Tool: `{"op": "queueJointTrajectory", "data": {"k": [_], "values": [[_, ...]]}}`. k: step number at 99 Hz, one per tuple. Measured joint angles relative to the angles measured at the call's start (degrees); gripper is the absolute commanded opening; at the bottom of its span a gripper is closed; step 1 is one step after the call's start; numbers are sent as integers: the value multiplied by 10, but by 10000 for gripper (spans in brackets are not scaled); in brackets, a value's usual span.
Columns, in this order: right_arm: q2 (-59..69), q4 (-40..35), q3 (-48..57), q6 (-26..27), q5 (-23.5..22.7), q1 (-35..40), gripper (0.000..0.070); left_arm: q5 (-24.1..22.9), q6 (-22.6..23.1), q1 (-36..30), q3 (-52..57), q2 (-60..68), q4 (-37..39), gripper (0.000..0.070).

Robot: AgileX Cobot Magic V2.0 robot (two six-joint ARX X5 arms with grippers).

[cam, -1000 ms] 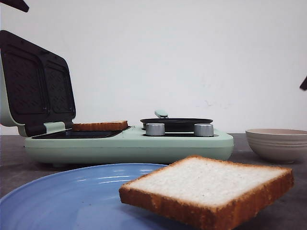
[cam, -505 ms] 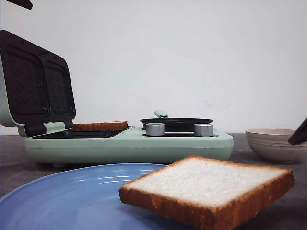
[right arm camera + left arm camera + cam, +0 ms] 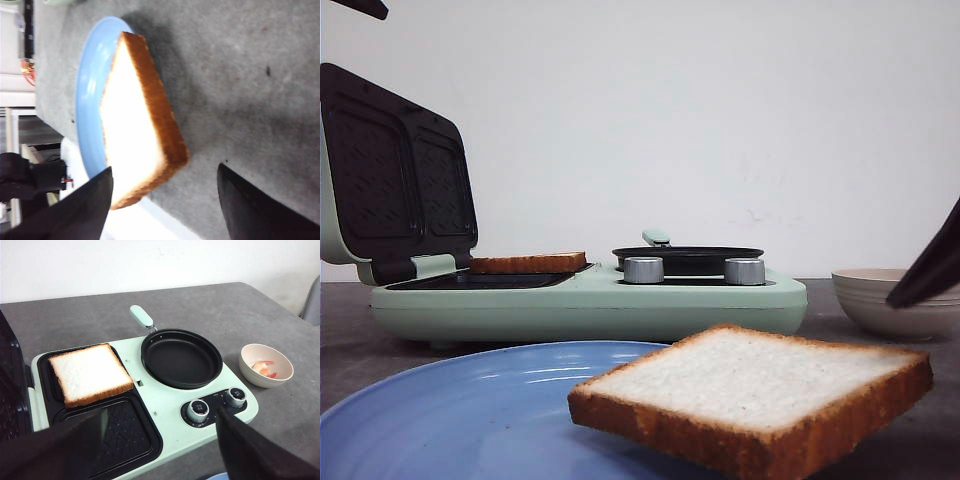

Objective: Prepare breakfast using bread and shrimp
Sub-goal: 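Lower the right gripper to the remaining bread slice on the plate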

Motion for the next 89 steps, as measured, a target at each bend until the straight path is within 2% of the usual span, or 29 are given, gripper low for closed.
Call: {"op": "queueJointTrajectory", "data": {"k": [41, 77, 81, 89], "values": [[77, 117, 0, 72, 46, 98, 402, 0, 0, 0, 0, 0, 0, 393], [136, 180, 0, 94, 70, 150, 399, 0, 0, 0, 0, 0, 0, 393], [142, 188, 0, 98, 72, 154, 371, 0, 0, 0, 0, 0, 0, 393], [150, 199, 0, 103, 77, 160, 246, 0, 0, 0, 0, 0, 0, 393]]}}
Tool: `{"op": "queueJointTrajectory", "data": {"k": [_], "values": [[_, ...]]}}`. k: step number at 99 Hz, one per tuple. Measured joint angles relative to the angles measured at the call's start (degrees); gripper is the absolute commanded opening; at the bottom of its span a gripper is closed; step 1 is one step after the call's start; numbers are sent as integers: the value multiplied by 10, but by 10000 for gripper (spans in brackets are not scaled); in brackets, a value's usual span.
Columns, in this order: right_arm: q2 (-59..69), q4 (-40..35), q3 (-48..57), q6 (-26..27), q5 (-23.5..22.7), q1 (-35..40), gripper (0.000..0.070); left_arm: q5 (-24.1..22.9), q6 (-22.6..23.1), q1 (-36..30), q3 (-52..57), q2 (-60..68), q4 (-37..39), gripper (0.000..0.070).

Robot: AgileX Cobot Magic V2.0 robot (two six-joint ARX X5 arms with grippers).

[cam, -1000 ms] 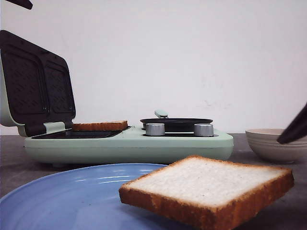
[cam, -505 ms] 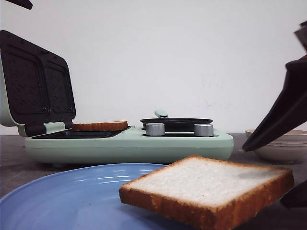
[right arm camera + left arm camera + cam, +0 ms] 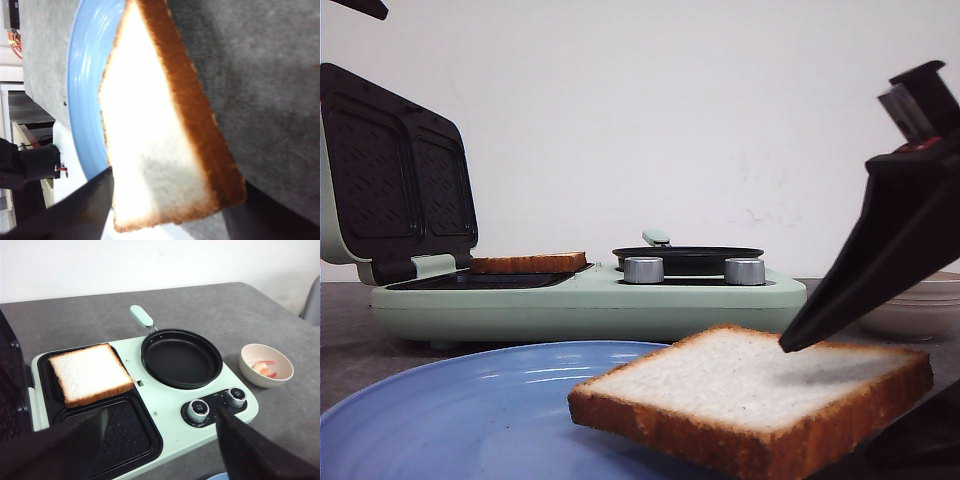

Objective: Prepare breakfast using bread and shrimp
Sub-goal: 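Lower the right gripper to the remaining bread slice on the plate, then grasp the bread slice with the right gripper and lift it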

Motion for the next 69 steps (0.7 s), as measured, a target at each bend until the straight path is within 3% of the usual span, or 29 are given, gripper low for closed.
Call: {"op": "queueJointTrajectory", "data": {"k": [9, 14, 53, 69], "values": [[1, 8, 0, 5, 10, 3, 58, 0, 0, 0, 0, 0, 0, 393], [0, 13, 0, 6, 10, 3, 3, 0, 0, 0, 0, 0, 0, 393], [-17, 64, 0, 15, 8, 3, 4, 0, 0, 0, 0, 0, 0, 393], [-44, 89, 2, 20, -19, 3, 3, 0, 0, 0, 0, 0, 0, 393]]}}
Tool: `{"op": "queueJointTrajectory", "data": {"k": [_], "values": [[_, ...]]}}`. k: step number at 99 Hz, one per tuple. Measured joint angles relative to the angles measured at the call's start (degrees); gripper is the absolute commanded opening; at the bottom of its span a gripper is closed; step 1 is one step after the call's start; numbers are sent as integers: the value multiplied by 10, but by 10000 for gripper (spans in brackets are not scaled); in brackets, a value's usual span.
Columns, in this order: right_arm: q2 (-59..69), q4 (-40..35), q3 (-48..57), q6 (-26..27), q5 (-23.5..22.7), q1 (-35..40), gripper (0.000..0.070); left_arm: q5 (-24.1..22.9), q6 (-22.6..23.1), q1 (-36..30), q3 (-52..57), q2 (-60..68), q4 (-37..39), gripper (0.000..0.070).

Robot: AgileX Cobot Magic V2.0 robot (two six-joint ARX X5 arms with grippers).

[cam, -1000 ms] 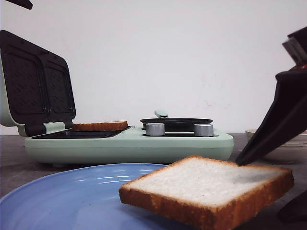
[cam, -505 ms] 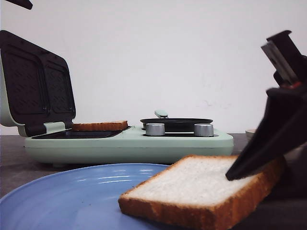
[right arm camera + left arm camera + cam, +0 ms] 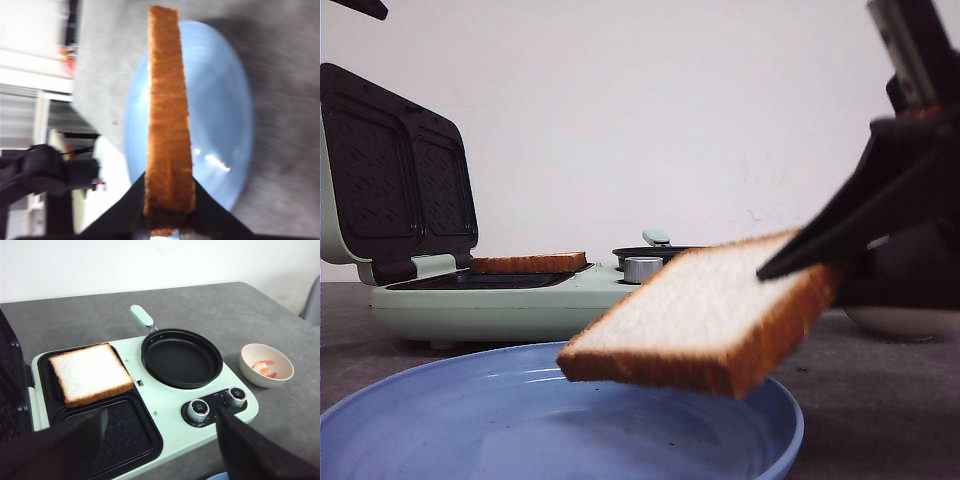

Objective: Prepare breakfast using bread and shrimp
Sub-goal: 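Grasp the bread slice with the right gripper and lift it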

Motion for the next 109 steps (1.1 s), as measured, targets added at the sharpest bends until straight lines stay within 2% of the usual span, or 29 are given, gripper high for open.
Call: {"op": "queueJointTrajectory", "data": {"k": [29, 42, 53, 63, 79, 109], "values": [[-10, 0, 43, -8, -63, -3, 4, 0, 0, 0, 0, 0, 0, 393], [-10, -12, 83, -31, -67, -11, 4, 0, 0, 0, 0, 0, 0, 393], [-8, -60, 133, -68, -61, -17, 4, 0, 0, 0, 0, -5, 0, 393], [12, -135, 194, -125, -37, -19, 3, 0, 0, 0, 0, -17, 4, 393], [70, -252, 301, -244, 12, -19, 4, 0, 0, 0, 0, -43, 27, 393], [207, -352, 502, -471, 129, 5, 4, 0, 0, 0, 0, -68, 45, 393]]}}
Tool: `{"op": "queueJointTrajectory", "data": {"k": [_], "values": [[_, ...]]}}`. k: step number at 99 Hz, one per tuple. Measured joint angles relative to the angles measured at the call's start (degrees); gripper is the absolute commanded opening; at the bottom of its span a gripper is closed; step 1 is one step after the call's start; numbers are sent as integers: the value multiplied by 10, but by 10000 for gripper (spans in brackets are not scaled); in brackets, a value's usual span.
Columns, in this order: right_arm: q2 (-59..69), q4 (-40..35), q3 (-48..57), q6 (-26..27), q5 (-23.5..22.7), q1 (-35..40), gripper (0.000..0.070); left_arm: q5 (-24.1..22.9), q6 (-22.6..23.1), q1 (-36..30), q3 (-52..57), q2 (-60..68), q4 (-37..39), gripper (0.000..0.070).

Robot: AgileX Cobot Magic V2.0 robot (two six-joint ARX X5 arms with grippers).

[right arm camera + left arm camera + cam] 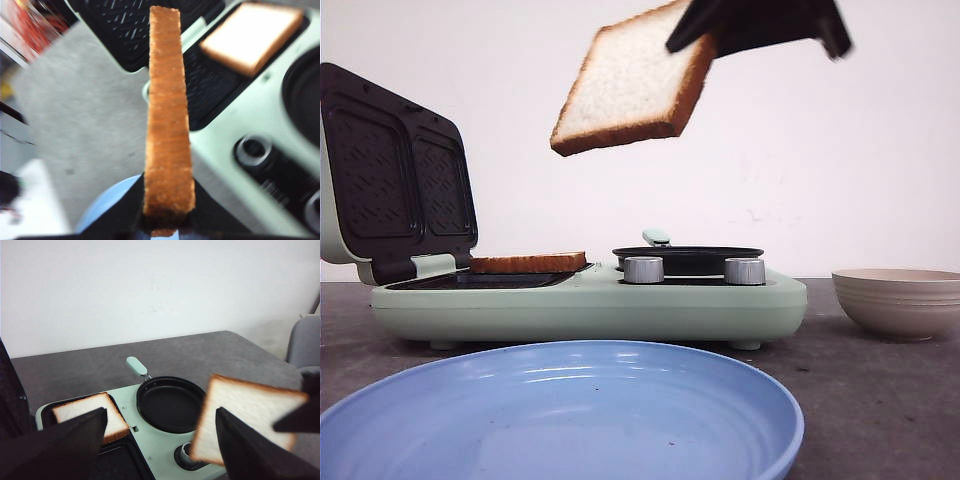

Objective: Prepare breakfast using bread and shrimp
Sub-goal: 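Grasp the bread slice with the right gripper and lift it, then carry the bread over the press and lower it beside the first slice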

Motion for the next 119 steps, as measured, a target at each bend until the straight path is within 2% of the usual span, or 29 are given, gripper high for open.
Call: {"op": "queueJointTrajectory", "data": {"k": [18, 33, 70, 96, 98, 119], "values": [[80, -19, 83, -138, 84, 36, 3, 0, -1, 0, 0, -4, 0, 393], [140, -13, 128, -250, 135, 67, 4, 0, -2, 0, 0, -6, 1, 393], [256, 152, 136, -451, 206, 110, 4, -1, -2, 0, 0, -7, 37, 393], [309, 217, 136, -542, 211, 115, 4, -1, -2, 0, 0, -7, 37, 394], [331, 239, 136, -571, 214, 115, 4, -16, -2, 0, 0, -7, 37, 394], [367, 279, 136, -601, 218, 120, 4, -18, -2, 0, 0, -7, 37, 394]]}}
